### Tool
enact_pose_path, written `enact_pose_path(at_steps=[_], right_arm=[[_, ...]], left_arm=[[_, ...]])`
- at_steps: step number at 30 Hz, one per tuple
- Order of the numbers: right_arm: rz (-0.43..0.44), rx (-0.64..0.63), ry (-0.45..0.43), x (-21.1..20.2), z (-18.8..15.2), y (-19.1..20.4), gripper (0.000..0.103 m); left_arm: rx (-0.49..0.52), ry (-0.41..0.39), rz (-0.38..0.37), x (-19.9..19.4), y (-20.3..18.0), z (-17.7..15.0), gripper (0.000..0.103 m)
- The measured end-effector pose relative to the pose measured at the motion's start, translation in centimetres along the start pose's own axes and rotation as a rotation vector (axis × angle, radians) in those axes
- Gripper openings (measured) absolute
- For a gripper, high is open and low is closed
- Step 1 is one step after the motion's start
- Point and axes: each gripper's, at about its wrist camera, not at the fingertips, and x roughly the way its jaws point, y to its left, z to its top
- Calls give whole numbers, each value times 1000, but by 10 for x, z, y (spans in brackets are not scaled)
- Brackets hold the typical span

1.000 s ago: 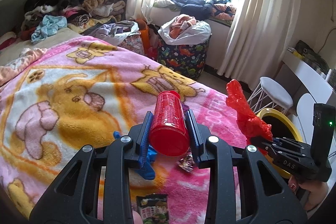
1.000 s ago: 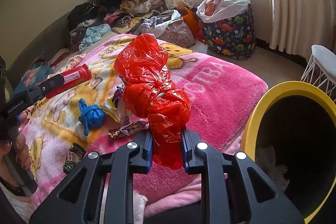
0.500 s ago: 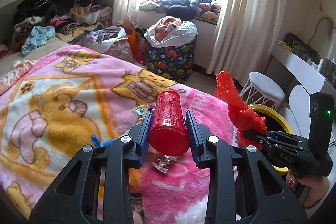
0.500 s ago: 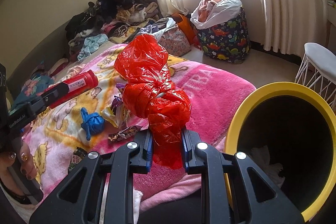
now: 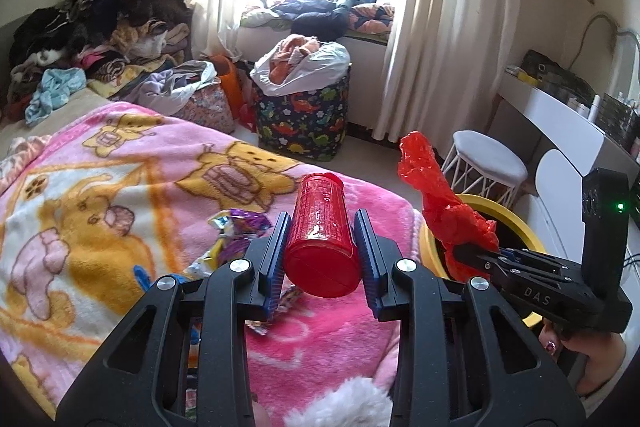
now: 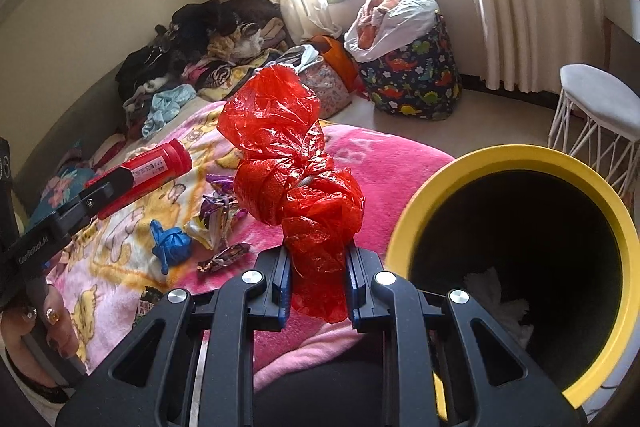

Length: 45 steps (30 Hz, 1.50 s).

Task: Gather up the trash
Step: 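Carry the red bag and red bottle over the yellow bin with both tools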

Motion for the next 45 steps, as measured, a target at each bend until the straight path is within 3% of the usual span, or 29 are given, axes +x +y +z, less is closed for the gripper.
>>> enact_pose_path(at_steps=[18,45], right_arm=[[-34,80,-36,-30,-8,-39,20],[-119,218,-78,-46,-12,-87,20]], left_arm=[[84,7,-66,6,-56,-2,26],[156,30,-136,17,-104,-13,26]])
